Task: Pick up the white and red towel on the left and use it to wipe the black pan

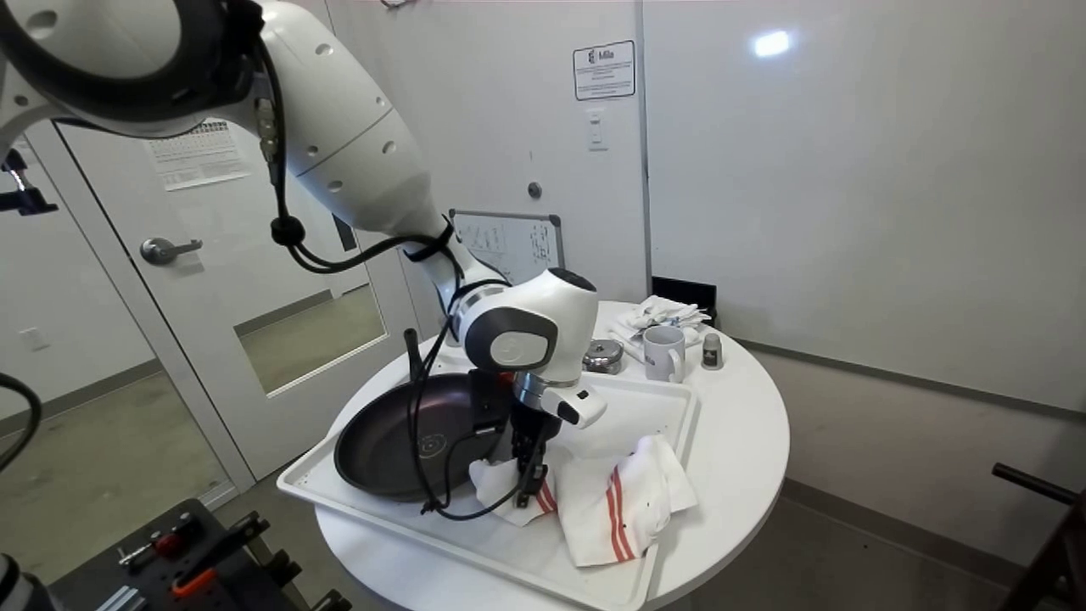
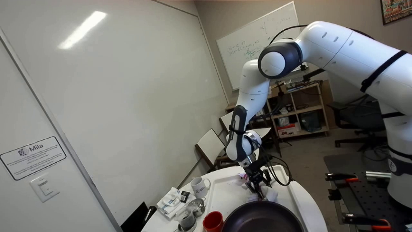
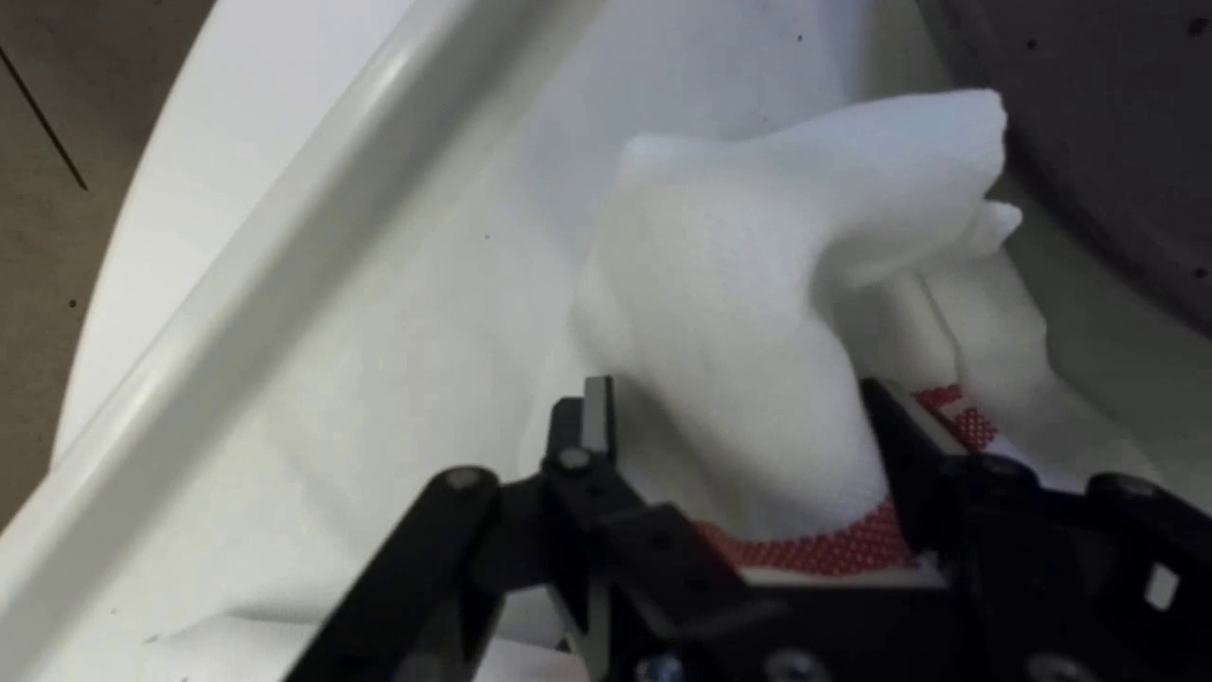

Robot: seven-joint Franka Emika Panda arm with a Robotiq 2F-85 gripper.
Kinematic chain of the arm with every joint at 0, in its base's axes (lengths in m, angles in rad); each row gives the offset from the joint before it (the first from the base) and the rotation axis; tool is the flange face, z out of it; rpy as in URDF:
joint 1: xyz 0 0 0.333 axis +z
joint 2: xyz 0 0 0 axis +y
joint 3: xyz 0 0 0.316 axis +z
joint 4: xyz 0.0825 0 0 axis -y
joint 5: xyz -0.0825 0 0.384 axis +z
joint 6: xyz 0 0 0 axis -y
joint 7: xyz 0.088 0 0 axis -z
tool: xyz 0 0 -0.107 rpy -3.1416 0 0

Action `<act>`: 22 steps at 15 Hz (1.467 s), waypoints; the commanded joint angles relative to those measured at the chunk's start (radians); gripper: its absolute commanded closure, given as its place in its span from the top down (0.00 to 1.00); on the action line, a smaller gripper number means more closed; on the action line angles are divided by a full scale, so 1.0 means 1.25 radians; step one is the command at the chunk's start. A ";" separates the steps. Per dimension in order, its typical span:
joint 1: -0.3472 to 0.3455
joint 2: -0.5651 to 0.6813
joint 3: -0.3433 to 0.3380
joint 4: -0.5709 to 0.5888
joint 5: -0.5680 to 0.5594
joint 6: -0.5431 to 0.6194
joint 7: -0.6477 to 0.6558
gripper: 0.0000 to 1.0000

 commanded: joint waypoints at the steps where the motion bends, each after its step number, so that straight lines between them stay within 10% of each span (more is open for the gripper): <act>1: -0.004 0.007 0.003 0.006 0.017 0.026 -0.012 0.35; 6: -0.006 -0.005 0.002 -0.005 0.018 0.042 -0.012 0.00; 22: 0.080 -0.451 -0.067 -0.389 -0.145 0.325 -0.003 0.04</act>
